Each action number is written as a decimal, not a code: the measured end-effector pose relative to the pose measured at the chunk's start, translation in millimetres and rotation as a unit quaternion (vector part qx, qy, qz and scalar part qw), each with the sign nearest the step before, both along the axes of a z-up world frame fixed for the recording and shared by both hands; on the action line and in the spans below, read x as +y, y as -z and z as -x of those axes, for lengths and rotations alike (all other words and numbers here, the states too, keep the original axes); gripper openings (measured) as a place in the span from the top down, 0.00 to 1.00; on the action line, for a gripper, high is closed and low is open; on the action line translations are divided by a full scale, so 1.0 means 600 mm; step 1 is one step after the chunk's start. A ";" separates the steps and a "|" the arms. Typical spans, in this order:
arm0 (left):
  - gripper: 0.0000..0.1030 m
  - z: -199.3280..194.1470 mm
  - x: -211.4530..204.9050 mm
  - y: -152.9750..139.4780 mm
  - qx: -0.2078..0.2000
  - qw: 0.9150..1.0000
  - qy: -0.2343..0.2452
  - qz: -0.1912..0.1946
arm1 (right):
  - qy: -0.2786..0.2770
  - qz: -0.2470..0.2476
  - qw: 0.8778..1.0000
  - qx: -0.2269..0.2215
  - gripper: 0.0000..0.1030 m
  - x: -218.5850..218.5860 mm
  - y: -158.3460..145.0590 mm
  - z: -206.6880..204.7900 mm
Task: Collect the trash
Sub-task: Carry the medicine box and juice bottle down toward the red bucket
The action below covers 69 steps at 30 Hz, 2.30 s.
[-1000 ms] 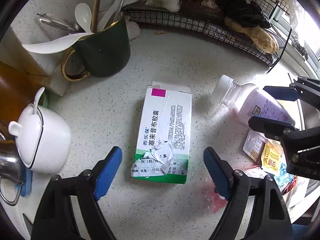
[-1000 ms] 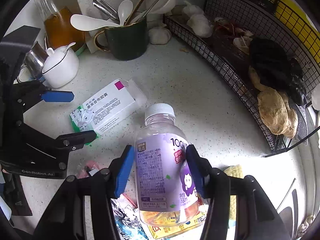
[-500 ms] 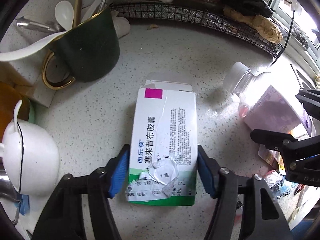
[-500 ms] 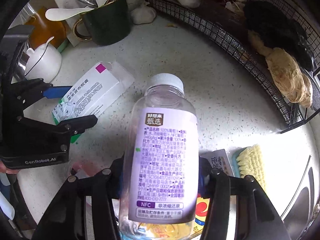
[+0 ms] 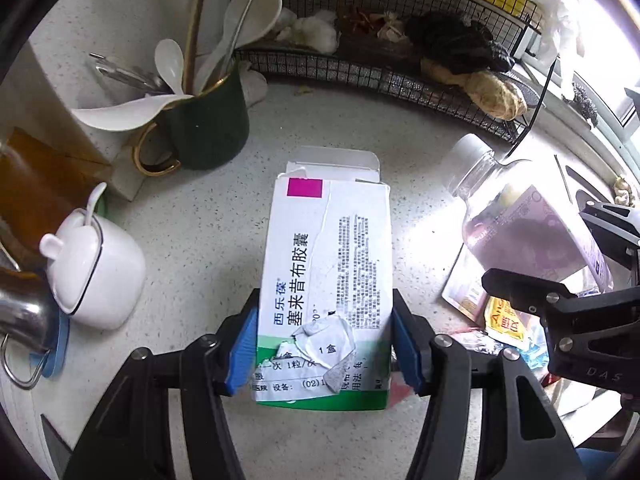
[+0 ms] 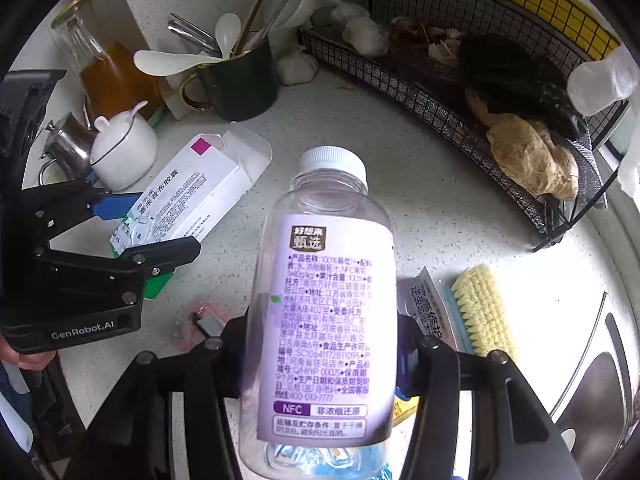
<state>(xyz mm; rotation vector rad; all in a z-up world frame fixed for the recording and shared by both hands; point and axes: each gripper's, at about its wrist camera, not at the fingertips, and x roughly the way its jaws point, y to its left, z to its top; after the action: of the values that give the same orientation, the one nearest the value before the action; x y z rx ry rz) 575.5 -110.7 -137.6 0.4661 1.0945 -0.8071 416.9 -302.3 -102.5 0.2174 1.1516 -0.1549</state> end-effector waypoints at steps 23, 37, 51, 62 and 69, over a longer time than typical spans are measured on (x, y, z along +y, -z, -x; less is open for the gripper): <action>0.45 0.328 0.142 -0.105 -0.039 0.977 -0.210 0.008 | -0.185 -0.012 0.981 -0.057 0.52 0.116 -0.077 0.234; 0.45 0.552 0.281 -0.071 -0.020 0.969 -0.246 0.019 | -0.221 -0.023 0.974 -0.049 0.52 0.247 -0.050 0.424; 0.45 0.725 0.365 0.053 0.028 0.964 -0.263 -0.001 | -0.219 -0.028 0.975 -0.004 0.52 0.329 0.060 0.579; 0.45 0.751 0.383 0.253 0.088 0.960 -0.264 -0.015 | -0.212 -0.031 0.976 0.043 0.52 0.357 0.241 0.600; 0.45 0.726 0.373 0.396 0.117 0.960 -0.255 -0.013 | -0.193 -0.030 0.979 0.061 0.52 0.354 0.377 0.578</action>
<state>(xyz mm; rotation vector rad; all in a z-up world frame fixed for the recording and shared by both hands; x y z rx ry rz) 139.8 113.1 -375.1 0.0953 1.3698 -0.3961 70.2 -89.8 -328.6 0.0331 1.3005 0.2128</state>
